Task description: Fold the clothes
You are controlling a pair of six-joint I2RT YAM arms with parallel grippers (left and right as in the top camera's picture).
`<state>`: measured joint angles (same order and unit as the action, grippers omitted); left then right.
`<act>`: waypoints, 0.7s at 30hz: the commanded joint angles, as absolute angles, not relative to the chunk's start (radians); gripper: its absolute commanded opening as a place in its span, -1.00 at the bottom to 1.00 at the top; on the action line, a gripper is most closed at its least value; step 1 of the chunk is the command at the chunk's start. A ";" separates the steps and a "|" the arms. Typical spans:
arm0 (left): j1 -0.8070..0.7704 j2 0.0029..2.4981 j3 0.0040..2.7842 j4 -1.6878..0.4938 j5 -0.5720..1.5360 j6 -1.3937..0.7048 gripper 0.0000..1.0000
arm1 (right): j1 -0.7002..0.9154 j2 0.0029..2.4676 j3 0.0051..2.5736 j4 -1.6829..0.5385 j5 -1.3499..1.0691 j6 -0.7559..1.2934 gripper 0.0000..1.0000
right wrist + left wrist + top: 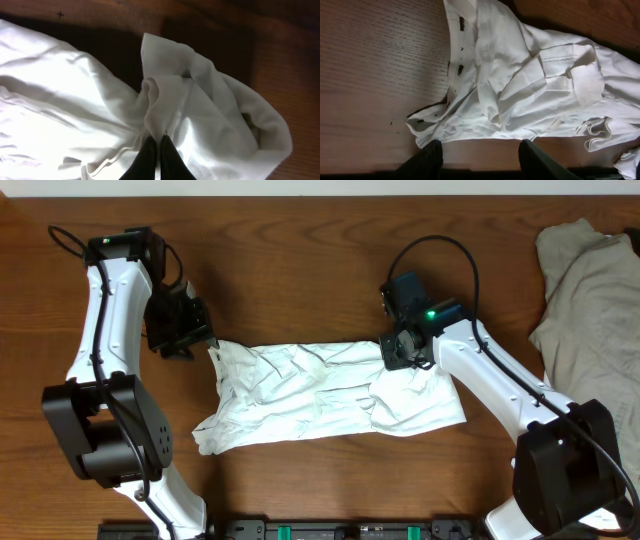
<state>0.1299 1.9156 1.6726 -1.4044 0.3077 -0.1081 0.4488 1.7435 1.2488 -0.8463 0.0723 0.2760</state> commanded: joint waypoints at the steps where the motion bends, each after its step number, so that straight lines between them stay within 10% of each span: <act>1: 0.131 1.917 1.672 -1.404 0.305 -0.110 0.04 | 0.437 1.741 1.249 -0.853 0.094 0.265 -0.90; 21: 0.131 1.917 1.672 -1.403 0.305 -0.110 0.04 | 0.491 1.741 1.249 -0.727 -0.192 0.022 -0.98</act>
